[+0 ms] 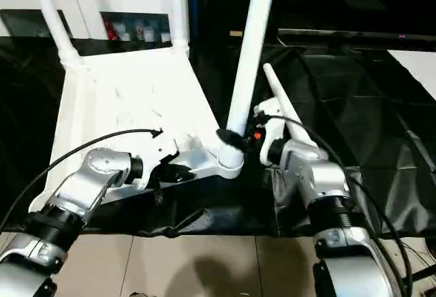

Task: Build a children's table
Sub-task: Insert table leg to table base

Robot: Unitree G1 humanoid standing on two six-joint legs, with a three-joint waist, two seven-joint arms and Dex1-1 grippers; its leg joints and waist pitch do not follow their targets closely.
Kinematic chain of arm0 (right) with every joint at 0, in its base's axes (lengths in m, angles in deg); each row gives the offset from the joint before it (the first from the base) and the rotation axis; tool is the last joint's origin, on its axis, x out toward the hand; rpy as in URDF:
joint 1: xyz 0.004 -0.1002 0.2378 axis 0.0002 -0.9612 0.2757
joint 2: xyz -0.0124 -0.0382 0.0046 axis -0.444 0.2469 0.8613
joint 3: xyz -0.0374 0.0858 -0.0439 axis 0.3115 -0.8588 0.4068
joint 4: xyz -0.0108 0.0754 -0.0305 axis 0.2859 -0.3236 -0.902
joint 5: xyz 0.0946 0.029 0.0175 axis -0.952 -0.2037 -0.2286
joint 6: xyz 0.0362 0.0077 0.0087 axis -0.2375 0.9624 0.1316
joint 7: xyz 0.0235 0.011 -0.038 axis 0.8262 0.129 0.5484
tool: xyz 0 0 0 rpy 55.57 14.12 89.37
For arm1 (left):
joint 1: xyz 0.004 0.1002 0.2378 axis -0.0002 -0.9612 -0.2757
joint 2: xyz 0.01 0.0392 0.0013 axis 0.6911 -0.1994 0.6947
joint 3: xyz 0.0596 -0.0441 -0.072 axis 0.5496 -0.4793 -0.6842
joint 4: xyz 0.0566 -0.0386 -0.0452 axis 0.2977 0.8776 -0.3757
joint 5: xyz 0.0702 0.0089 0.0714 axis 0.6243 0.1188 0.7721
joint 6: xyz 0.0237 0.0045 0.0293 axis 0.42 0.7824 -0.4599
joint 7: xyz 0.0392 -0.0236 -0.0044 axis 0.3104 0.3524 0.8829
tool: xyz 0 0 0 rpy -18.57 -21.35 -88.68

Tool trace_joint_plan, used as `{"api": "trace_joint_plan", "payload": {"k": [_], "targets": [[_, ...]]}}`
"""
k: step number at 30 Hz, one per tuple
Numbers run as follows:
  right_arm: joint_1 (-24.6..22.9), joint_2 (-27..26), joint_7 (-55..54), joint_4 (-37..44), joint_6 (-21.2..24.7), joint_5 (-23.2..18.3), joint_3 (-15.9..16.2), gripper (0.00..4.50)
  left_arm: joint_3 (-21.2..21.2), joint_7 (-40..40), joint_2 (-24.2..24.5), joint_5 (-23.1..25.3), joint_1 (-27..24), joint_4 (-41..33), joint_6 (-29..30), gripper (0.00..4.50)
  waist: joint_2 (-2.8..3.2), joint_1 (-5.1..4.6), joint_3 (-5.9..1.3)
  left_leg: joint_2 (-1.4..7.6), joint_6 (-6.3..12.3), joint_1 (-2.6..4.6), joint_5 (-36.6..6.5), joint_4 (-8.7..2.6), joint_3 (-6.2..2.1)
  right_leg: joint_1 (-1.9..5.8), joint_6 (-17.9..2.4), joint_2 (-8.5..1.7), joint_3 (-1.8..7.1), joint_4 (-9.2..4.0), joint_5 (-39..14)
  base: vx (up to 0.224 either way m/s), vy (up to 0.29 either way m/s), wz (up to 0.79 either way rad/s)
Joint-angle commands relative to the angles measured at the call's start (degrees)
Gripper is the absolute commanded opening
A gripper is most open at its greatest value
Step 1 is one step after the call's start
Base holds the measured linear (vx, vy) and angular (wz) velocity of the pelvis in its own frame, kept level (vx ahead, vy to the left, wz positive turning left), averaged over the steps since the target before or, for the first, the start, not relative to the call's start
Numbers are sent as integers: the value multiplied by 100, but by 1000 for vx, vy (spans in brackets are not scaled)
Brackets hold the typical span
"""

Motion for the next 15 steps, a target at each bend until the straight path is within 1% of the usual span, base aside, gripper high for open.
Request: {"api": "trace_joint_plan", "payload": {"k": [1, 4, 6, 8, 10, 11, 12, 13, 14, 15], "targets": [[21, 20, 20, -163, -19, 122, 25, 188, -65, 9, -46, -239, -6, -104, 36, 0, -64, 13, -416, 201, 132, 145, -1497, -356, -121, 227, -1213, -403, 197, -480, -1816, 0, 0, 0], [-34, 6, 60, -259, -147, 146, 27, 188, -91, 36, -40, -225, -18, -136, 83, 0, -76, 14, -421, 204, 163, 141, -1442, -354, -116, 224, -1225, -398, 196, -472, -1737, 0, 0, 0], [-71, -12, 27, -299, -208, 126, -29, 188, -110, 68, -40, -229, -33, -166, 128, 0, -73, 15, -415, 202, 169, 144, -1468, -353, -115, 219, -1227, -403, 195, -479, -1797, 0, 0, 0], [-198, -38, 29, -280, -289, 60, -113, 188, -144, 107, -46, -248, -43, -186, 149, 0, -79, 10, -410, 201, 166, 147, -1510, -357, -117, 215, -1191, -399, 194, -489, -1896, 0, 0, 0], [-353, -84, 56, -216, -356, -26, -204, 188, -164, 130, -44, -256, -39, -179, 144, 0, -69, 14, -413, 203, 162, 144, -1521, -359, -119, 214, -1167, -403, 198, -495, -1918, 0, 0, 0], [-373, -93, 62, -207, -363, -41, -220, 188, -165, 132, -43, -255, -37, -176, 142, 0, -73, 15, -419, 209, 172, 145, -1493, -362, -121, 217, -1173, -400, 198, -488, -1848, 0, 0, 0], [-470, -128, 39, -192, -423, -93, -292, 188, -175, 149, -41, -252, -21, -152, 140, 0, -63, 16, -421, 208, 180, 144, -1483, -366, -120, 214, -1196, -392, 195, -484, -1785, 0, 0, 0], [-493, -137, 33, -193, -443, -105, -309, 188, -178, 154, -41, -251, -17, -146, 140, 0, -67, 15, -421, 206, 183, 142, -1485, -364, -118, 217, -1204, -396, 195, -484, -1774, 0, 0, 0], [-583, -175, 2, -204, -515, -172, -398, 188, -189, 175, -43, -249, 4, -120, 137, 0, -68, 15, -420, 202, 188, 138, -1484, -363, -118, 221, -1213, -397, 195, -483, -1778, 0, 0, 0], [-596, -182, -2, -209, -528, -183, -412, 188, -191, 178, -43, -249, 7, -116, 138, 0, -65, 21, -418, 207, 188, 148, -1502, -366, -118, 214, -1207, -402, 195, -491, -1805, 0, 0, 0]]}}
